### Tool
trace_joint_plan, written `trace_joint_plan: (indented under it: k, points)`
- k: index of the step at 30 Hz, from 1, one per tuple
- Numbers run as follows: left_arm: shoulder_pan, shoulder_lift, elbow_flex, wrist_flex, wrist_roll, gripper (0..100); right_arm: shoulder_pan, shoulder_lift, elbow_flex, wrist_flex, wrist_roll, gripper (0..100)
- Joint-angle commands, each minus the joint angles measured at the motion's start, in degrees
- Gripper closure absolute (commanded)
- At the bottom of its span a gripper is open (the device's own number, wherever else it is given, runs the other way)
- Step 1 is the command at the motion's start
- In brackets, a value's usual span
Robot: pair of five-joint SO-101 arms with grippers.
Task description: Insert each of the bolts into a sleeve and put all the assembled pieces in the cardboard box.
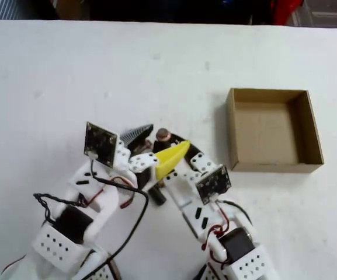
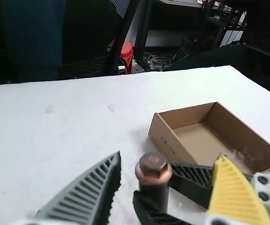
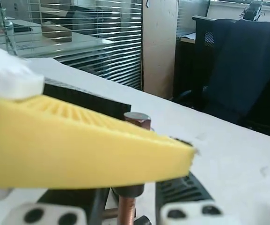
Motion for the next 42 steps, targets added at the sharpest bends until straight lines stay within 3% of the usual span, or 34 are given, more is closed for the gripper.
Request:
trace_joint_plan:
  k: [1,14,23,29,38,42]
  points:
    - [-0.2,-0.8,-1.0,0.2,-0.8,68,-0.5,-0.8,0.4,-0.2,1.0,98.1]
    - [-1.8,-0.8,-11.5,-0.2,-2.9,68,-0.4,-0.8,0.4,1.6,1.0,98.1]
    - [-14.2,-0.8,-10.0,0.6,-3.0,98,0.4,-0.8,0.4,3.1,1.1,98.1]
    - [-18.2,-0.9,-9.9,9.4,-3.0,95,7.4,-0.9,-1.4,5.6,1.0,98.1]
    - [-21.7,-0.9,-9.7,25.3,-3.0,98,14.6,-0.7,-16.1,24.7,0.9,98.1]
    - [-21.3,-0.9,-5.1,26.6,-2.7,98,20.7,-0.5,-23.2,31.8,1.0,98.1]
